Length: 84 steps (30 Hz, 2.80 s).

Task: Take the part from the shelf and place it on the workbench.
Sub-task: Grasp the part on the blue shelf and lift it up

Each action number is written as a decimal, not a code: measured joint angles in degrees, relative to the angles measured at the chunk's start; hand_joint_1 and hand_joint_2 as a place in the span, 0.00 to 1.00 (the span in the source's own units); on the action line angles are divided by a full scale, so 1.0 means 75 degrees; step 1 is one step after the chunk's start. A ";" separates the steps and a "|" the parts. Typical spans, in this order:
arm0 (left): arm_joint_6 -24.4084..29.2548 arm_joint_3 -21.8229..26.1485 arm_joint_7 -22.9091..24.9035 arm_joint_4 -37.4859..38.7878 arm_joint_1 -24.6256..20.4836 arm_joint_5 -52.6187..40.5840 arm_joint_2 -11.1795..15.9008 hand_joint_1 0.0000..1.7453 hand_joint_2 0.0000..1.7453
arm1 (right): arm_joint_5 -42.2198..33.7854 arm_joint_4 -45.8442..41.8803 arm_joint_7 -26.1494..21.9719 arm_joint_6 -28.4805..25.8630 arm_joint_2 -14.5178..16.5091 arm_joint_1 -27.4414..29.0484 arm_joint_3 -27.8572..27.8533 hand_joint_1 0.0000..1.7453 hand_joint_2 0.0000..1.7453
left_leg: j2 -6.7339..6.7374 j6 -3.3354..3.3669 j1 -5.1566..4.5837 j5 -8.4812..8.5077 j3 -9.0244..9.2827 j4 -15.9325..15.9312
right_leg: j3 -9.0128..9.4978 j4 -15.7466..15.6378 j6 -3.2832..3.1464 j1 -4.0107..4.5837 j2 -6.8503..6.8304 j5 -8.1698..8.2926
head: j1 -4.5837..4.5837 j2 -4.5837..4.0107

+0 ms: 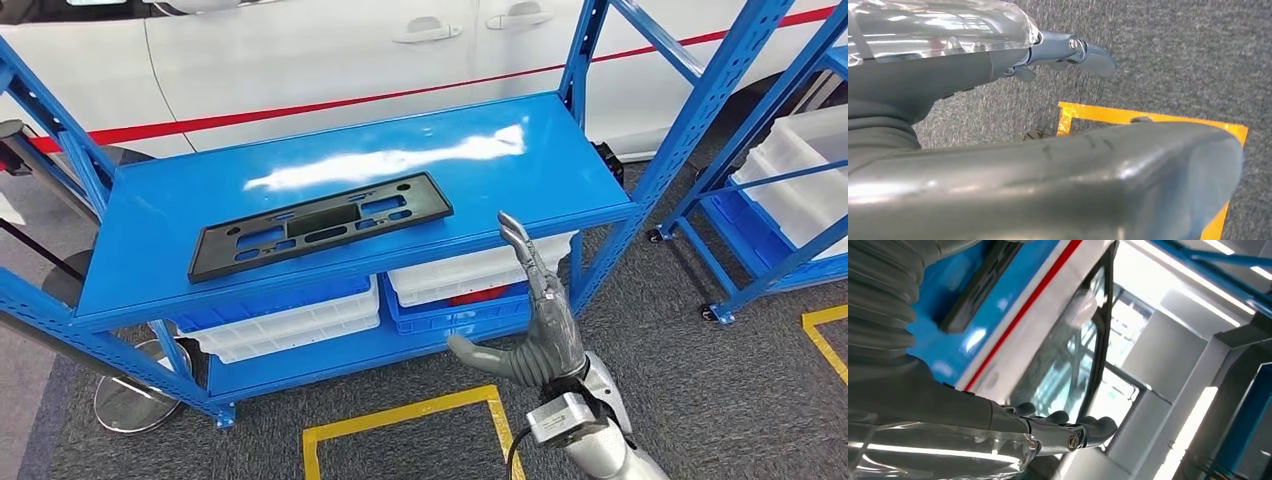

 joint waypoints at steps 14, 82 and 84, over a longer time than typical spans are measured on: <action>-0.0052 -0.0092 -0.0039 0.0016 -0.0040 -0.0287 -0.0011 0.00 0.00 | 0.6694 0.2790 -0.0214 -0.2383 0.1473 0.0245 0.0354 0.00 1.00 | 0.0016 0.0416 -0.0023 0.1104 0.0708 -0.1843 | -0.0416 0.1024 0.0338 0.0031 0.0018 -0.0650 | 0.0006 0.0000; -0.0916 -0.0096 -0.0058 0.0125 -0.0081 -0.0163 -0.0001 0.00 0.00 | 0.7992 0.6465 0.2834 -0.2046 0.2666 -0.1387 0.1173 0.00 1.00 | -0.0013 0.0363 -0.0022 0.1087 0.0636 -0.1760 | -0.0457 0.0937 0.0128 0.0122 0.0033 -0.0206 | 0.0003 0.0000; -0.0915 -0.0096 -0.0058 0.0125 -0.0087 -0.0157 -0.0010 0.00 0.00 | 0.8008 0.6529 0.2866 -0.2045 0.2662 -0.1466 0.1173 0.00 1.00 | -0.0013 0.0306 -0.0052 0.1055 0.0651 -0.1750 | -0.0110 0.0170 0.0046 0.0173 0.0030 0.0030 | 0.0003 0.0000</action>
